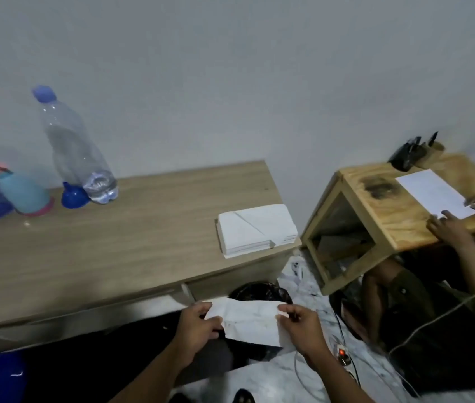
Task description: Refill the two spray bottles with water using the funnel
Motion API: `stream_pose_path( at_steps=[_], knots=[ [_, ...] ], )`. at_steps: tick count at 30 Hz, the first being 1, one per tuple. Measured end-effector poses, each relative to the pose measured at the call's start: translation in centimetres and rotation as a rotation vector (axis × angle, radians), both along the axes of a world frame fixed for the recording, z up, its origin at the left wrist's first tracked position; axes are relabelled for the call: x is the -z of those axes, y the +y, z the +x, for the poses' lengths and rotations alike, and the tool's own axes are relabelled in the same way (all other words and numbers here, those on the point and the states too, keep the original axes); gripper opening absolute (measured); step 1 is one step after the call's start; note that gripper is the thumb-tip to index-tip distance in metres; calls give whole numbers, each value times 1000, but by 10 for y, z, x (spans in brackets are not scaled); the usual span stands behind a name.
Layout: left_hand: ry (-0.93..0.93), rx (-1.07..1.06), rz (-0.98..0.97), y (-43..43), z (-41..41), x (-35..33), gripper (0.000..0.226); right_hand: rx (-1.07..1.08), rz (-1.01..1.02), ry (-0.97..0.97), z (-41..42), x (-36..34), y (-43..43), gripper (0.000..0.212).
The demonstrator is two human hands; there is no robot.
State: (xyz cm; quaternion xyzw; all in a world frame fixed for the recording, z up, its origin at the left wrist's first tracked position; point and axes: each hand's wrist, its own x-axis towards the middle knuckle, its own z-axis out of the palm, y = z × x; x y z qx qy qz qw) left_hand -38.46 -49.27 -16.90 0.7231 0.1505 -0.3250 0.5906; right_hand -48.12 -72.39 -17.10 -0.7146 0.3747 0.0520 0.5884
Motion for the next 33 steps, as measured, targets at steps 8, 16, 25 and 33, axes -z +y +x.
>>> stream_pose_path(
  at_steps=[8, 16, 25, 33],
  knots=[
    [222, 98, 99, -61, -13, 76, 46, -2, 22, 213, -25, 81, -34, 27],
    [378, 155, 148, -115, 4, 124, 59, -2, 129, 242, 12, 135, -60, 47],
    [174, 229, 307, -102, 12, 107, 57, -82, 51, 235, 32, 126, -44, 35],
    [-17, 112, 247, -40, 18, 31, 41, -169, -29, 123, 54, 51, 10, 27]
  ],
)
